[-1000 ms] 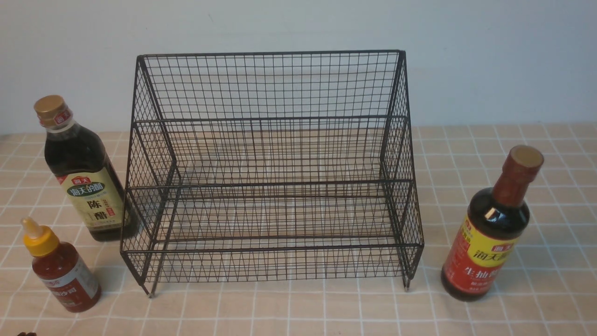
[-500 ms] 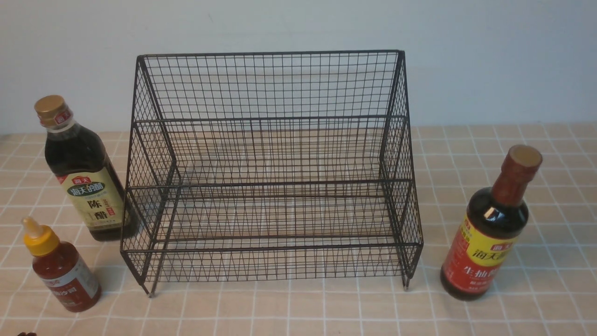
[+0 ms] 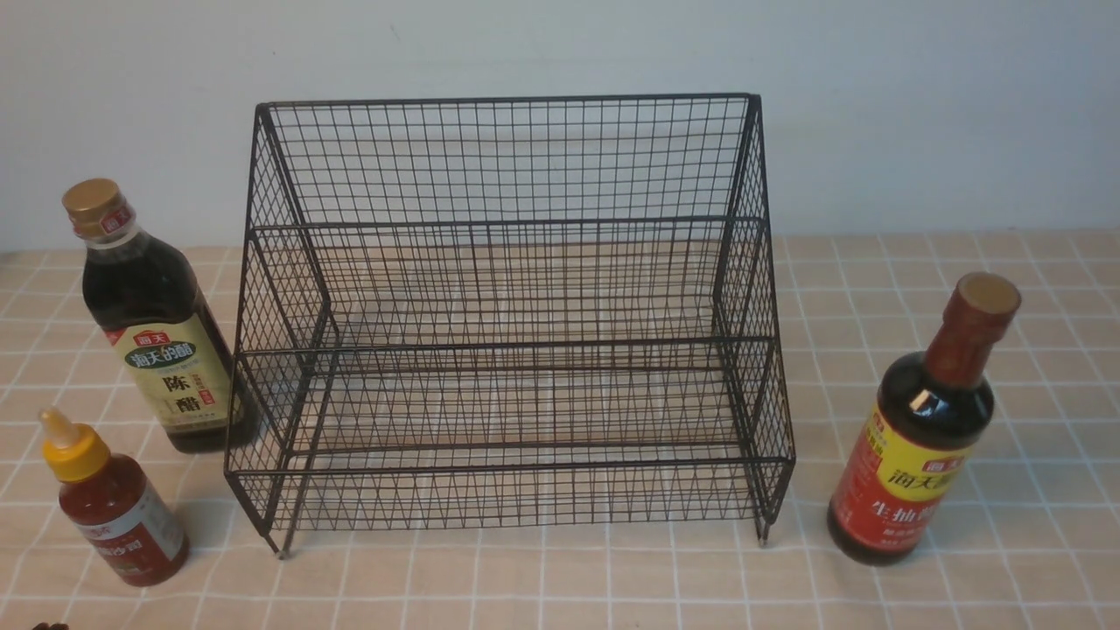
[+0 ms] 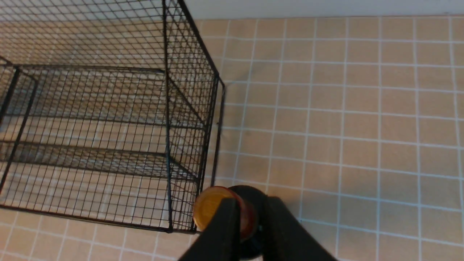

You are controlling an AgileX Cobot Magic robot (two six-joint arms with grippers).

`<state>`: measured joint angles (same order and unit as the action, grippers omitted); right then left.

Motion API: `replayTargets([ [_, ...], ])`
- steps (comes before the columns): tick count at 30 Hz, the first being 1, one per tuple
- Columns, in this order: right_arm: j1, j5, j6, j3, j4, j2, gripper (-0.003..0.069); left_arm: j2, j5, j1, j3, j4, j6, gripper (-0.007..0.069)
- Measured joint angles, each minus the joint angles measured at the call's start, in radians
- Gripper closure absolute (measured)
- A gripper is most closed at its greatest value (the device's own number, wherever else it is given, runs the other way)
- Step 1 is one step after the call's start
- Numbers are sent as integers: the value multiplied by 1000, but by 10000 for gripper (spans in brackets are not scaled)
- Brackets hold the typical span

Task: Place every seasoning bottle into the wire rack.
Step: Use the right arm to grab the condiment bottle closest to it

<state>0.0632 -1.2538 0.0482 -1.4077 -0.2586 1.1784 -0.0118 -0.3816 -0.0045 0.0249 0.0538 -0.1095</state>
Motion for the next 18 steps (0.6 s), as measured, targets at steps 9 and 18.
replayTargets([
  [9, 176, -11, -48, -5, 132, 103, 277, 0, 0, 0, 0, 0, 0, 631],
  [18, 198, -9, -81, -5, 167, 258, 78, 0, 0, 0, 0, 0, 0, 631],
])
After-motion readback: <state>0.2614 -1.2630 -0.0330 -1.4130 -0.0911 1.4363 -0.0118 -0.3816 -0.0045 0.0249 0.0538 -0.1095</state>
